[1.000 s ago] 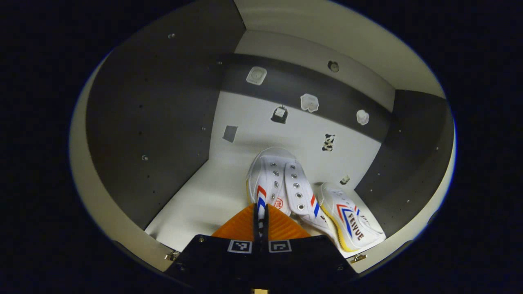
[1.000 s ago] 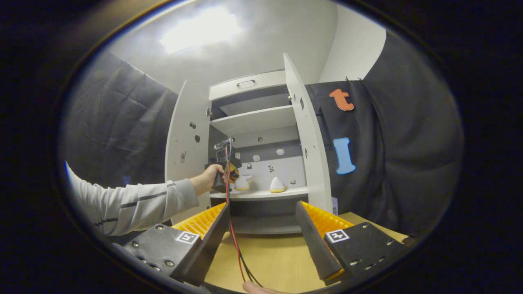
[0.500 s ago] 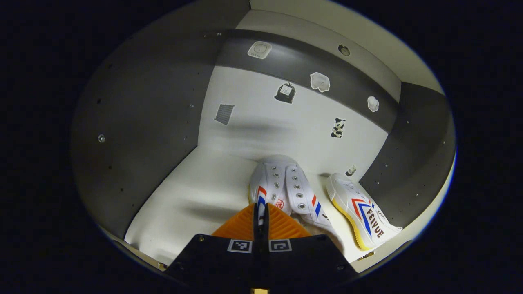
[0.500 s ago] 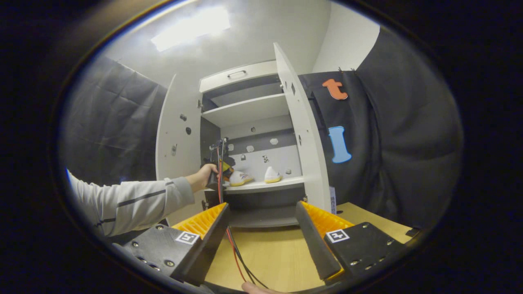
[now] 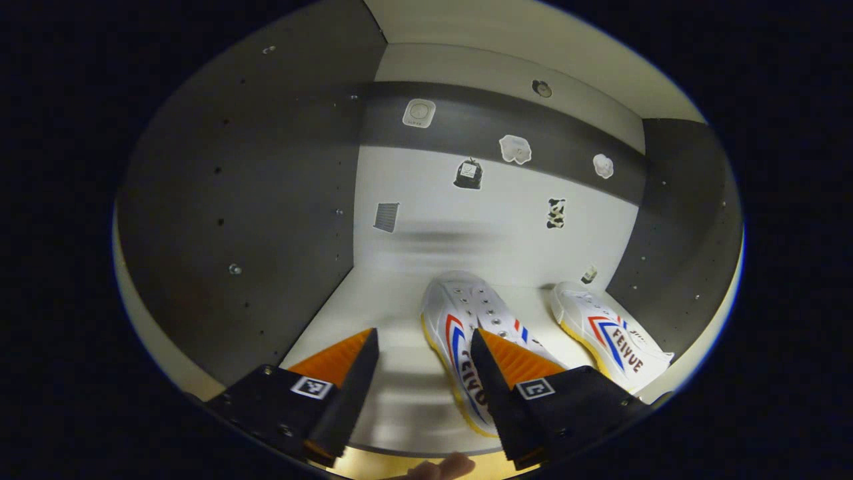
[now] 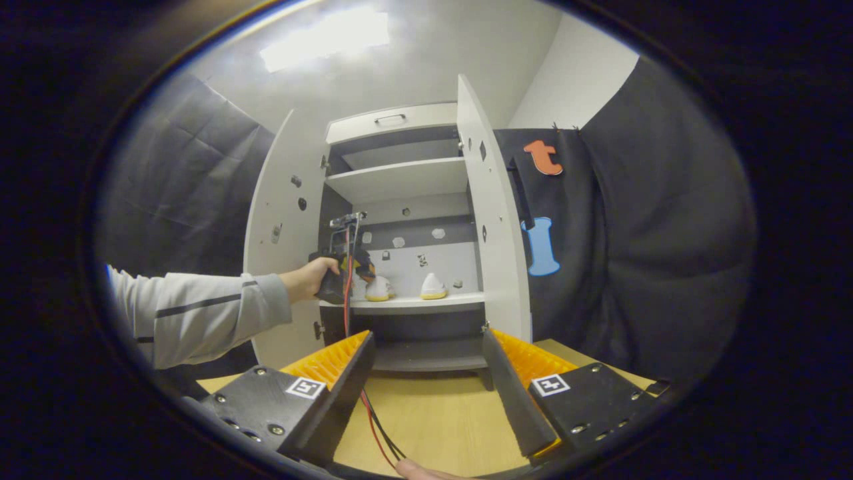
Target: Grab one shoe with the right hand and put it into the shoe cabinet, grab the other shoe with the left hand and put it into the shoe cabinet; then close the right door with the right hand and the left door with the left hand.
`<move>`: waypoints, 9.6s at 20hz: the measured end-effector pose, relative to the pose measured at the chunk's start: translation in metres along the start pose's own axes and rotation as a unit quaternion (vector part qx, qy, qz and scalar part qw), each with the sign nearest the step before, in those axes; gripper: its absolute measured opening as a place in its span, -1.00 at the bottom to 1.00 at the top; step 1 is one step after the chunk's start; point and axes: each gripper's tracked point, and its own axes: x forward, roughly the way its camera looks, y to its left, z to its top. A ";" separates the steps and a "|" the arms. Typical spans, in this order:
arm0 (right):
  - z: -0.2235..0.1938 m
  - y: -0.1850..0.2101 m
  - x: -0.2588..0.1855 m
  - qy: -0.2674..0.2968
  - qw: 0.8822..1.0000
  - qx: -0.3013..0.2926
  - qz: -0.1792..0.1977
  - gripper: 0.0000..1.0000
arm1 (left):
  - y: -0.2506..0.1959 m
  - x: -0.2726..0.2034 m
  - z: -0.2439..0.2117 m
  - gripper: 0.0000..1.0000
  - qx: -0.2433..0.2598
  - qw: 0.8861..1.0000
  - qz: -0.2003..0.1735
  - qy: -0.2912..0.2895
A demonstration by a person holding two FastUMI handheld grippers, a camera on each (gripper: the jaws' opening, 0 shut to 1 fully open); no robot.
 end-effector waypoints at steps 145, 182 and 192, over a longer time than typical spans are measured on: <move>0.043 -0.020 0.022 0.036 0.998 -0.007 -0.042 0.96 | 0.075 -0.321 0.036 0.84 0.110 0.980 -0.011 -0.165; 0.085 0.022 0.016 -0.007 0.997 -0.040 -0.067 0.96 | 0.048 -0.386 -0.023 0.94 0.128 0.967 -0.036 -0.215; 0.081 0.021 0.013 0.000 0.996 -0.046 -0.082 0.97 | 0.057 -0.396 -0.031 0.96 0.115 0.971 -0.027 -0.207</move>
